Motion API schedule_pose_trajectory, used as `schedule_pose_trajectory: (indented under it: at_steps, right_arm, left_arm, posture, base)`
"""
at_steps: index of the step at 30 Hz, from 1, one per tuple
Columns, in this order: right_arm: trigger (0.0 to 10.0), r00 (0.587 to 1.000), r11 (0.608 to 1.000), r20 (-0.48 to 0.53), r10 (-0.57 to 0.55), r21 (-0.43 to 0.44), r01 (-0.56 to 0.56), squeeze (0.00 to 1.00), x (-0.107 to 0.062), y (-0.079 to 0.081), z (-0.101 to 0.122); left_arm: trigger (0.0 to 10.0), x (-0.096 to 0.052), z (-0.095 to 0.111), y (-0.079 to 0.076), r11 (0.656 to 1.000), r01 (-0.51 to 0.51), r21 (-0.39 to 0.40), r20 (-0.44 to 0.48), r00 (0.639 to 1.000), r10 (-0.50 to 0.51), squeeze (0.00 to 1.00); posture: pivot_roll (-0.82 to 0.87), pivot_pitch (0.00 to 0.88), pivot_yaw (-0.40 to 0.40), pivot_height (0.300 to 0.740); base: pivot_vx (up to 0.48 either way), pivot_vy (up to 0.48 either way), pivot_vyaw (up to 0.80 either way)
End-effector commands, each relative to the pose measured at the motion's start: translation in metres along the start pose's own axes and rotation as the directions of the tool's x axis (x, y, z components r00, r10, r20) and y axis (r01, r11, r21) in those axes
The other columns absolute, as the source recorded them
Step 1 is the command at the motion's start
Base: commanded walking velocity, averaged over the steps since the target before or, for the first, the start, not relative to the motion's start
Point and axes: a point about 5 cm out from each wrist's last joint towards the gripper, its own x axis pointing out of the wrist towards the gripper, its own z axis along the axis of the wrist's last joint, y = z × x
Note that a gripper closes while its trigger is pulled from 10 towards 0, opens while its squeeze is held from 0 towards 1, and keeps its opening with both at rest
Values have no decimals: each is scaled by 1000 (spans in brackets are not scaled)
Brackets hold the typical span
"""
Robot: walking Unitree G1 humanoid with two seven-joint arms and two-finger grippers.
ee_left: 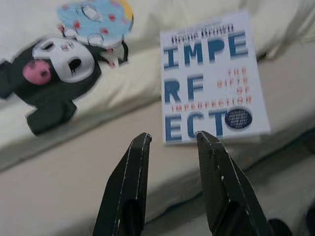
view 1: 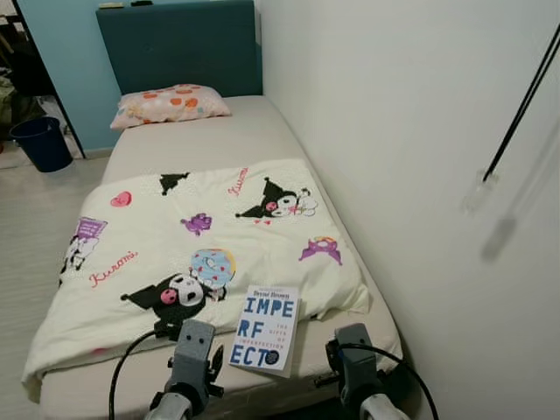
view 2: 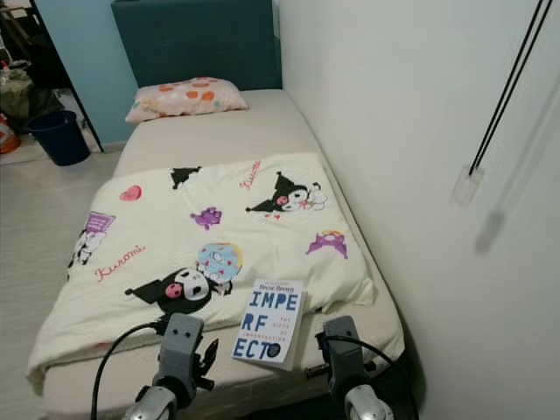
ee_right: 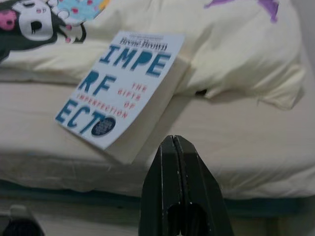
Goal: Clean up the room
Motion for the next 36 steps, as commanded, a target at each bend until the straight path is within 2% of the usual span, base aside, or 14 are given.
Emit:
schedule_pose_trajectory:
  at_steps: [1,9,15,21,25,34,36]
  right_arm:
    - [10000,1000,1000,3,0,16,0,0,-2,2,-2]
    - [10000,1000,1000,3,3,13,-3,0,-2,2,-1]
    - [10000,1000,1000,1,12,14,-12,0,-2,2,-2]
    - [10000,1000,1000,6,17,9,-17,0,-2,2,-1]
    - [10000,1000,1000,5,26,2,-26,0,0,2,1]
    - [10000,998,998,11,56,-4,-56,0,1,3,3]
    - [10000,997,997,11,71,-10,-70,0,2,3,4]
  left_arm:
    - [10000,-4,-8,2,1000,-10,-5,-36,999,10,0]
    - [10000,-4,-9,3,1000,-19,-14,-43,999,19,0]
    - [10000,-5,-10,3,999,-30,-18,-47,998,29,0]
    - [10000,-5,-9,9,997,-77,-18,-40,996,76,0]
    - [10000,-5,-7,22,990,-135,-47,-38,990,134,0]
    - [10000,-4,-2,37,984,-177,-35,-22,984,176,0]
    - [10000,-3,0,46,978,-209,-21,-28,978,208,0]
  posture:
    - [-67,123,49,626]
    - [-66,126,46,626]
    - [-65,126,41,606]
    - [-64,125,37,601]
    - [-62,127,34,601]
    - [-54,130,27,591]
    - [-53,137,24,581]
  base:
    - [0,0,0]
    - [0,0,0]
    - [0,0,0]
    - [0,0,0]
    - [0,0,0]
    - [0,0,0]
    - [0,0,0]
